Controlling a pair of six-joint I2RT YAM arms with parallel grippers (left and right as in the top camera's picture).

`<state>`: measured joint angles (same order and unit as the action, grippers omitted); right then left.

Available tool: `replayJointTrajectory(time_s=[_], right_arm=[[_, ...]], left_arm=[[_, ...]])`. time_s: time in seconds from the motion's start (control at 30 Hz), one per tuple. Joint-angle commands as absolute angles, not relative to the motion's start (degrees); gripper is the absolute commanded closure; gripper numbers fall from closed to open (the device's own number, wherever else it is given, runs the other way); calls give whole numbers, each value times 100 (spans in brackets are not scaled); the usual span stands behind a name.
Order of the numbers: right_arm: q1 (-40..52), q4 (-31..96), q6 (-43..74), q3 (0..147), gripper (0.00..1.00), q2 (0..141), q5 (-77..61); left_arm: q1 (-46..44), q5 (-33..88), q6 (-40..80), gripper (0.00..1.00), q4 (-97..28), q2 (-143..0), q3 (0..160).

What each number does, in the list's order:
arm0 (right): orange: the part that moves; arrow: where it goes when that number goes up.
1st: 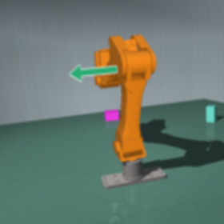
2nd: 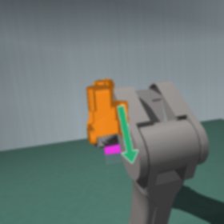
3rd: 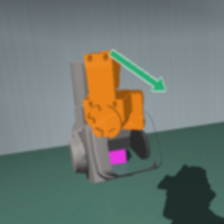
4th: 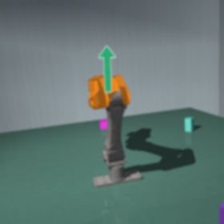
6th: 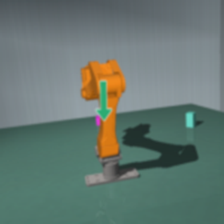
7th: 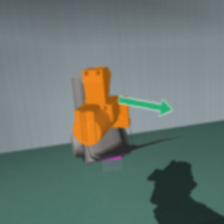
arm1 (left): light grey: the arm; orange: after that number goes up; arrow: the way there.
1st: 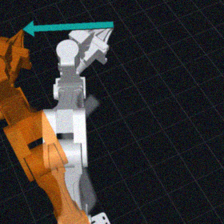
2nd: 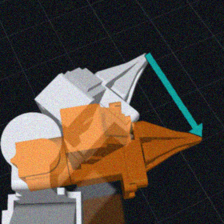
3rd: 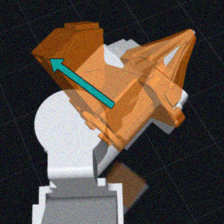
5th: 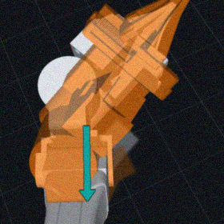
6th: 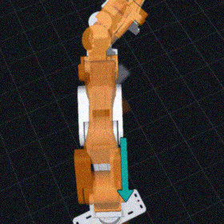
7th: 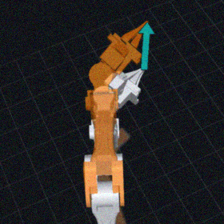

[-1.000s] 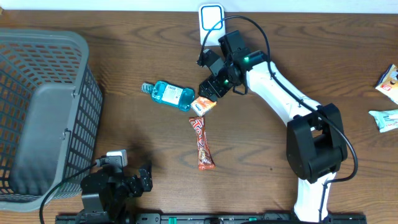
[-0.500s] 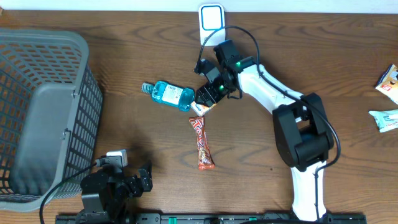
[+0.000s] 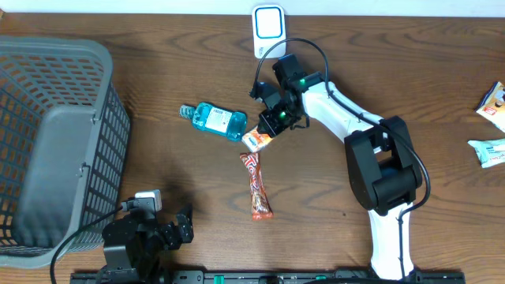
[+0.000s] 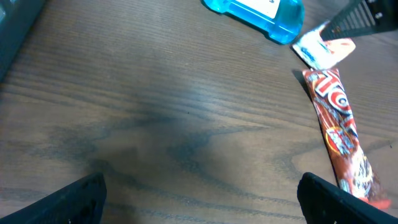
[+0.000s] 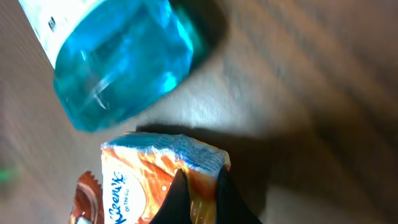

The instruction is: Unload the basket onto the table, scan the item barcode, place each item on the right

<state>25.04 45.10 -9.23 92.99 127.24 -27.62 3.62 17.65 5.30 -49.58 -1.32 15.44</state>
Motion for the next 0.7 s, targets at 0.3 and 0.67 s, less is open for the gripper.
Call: replayJointTrajectory(time_s=[0.3,0.67], right_arm=[[1520,7588,832,10984,99,12746,-3793],[882,9754,1133,10951,98,12746,-5004]], left_arm=[[340,1745,497,2,-5011,-104,1553],[340,1745,497,2,-5013,-104,1553]])
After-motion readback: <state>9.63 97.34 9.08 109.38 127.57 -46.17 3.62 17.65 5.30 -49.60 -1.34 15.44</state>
